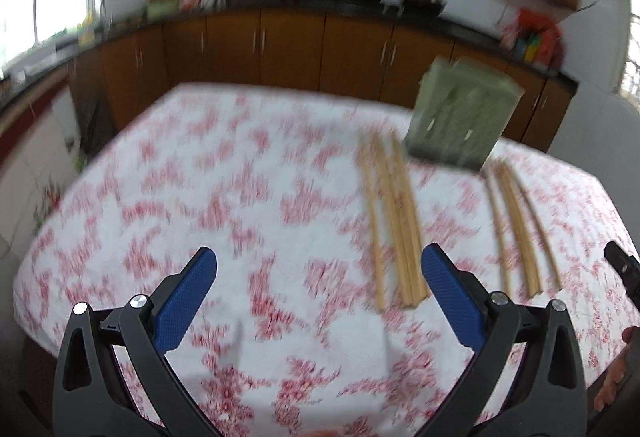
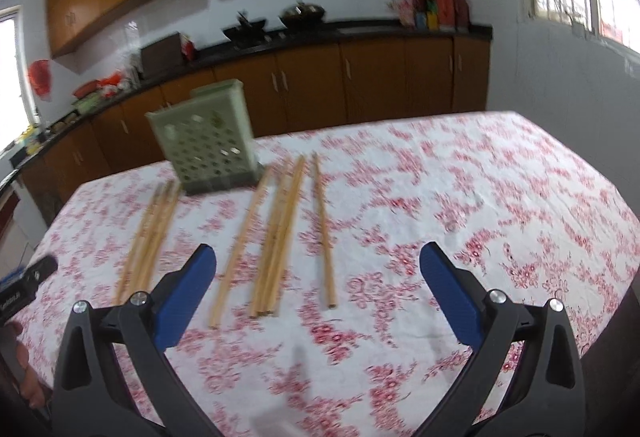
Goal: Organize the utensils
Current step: 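Lower the left tool onto a bamboo chopstick and close it while the right tool grasps another chopstick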
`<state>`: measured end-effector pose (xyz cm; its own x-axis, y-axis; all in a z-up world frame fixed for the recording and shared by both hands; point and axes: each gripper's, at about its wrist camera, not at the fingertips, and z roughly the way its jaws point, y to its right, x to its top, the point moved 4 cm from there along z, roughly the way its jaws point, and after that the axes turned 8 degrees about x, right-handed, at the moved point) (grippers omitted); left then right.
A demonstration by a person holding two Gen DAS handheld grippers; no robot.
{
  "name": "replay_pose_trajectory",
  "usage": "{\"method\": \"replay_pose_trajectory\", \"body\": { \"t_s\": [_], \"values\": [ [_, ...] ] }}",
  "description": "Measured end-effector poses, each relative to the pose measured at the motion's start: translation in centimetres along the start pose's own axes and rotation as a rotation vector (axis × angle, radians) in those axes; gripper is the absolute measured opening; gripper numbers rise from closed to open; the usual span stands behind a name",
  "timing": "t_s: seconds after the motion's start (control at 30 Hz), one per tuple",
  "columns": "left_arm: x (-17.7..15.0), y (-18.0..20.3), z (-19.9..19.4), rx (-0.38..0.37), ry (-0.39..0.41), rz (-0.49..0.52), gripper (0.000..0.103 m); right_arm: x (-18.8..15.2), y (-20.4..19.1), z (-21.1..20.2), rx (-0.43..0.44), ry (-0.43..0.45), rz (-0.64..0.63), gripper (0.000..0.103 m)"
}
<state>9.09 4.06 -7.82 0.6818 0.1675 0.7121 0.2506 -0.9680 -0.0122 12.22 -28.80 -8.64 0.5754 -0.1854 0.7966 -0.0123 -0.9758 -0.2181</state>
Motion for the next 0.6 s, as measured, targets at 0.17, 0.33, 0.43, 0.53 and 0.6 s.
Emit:
{"method": "replay_pose_trajectory", "body": {
  "t_s": [0.17, 0.33, 0.43, 0.53, 0.6],
  "values": [
    [-0.6, -0.4, 1.9, -0.042, -0.107, 0.004, 0.101, 1.3, 1.5, 4.2, -0.014, -0.124, 0.027, 0.086],
    [0.1, -0.8, 3.6, -0.092, -0.181, -0.028, 0.101, 1.8, 2.0, 8.0, 0.020, -0.220, 0.069, 0.063],
    [0.7, -0.8, 4.9, -0.108, -0.205, -0.042, 0.097, 1.6, 1.8, 10.3, 0.013, -0.265, 0.055, 0.046],
    [1.0, 0.0, 6.0, -0.121, -0.217, -0.016, 0.073, 1.2, 1.6, 11.8, 0.001, -0.307, 0.045, 0.034],
    [1.1, 0.6, 6.5, -0.131, -0.230, 0.003, 0.067, 0.8, 1.6, 12.5, -0.001, -0.325, 0.039, 0.029]
  ]
}}
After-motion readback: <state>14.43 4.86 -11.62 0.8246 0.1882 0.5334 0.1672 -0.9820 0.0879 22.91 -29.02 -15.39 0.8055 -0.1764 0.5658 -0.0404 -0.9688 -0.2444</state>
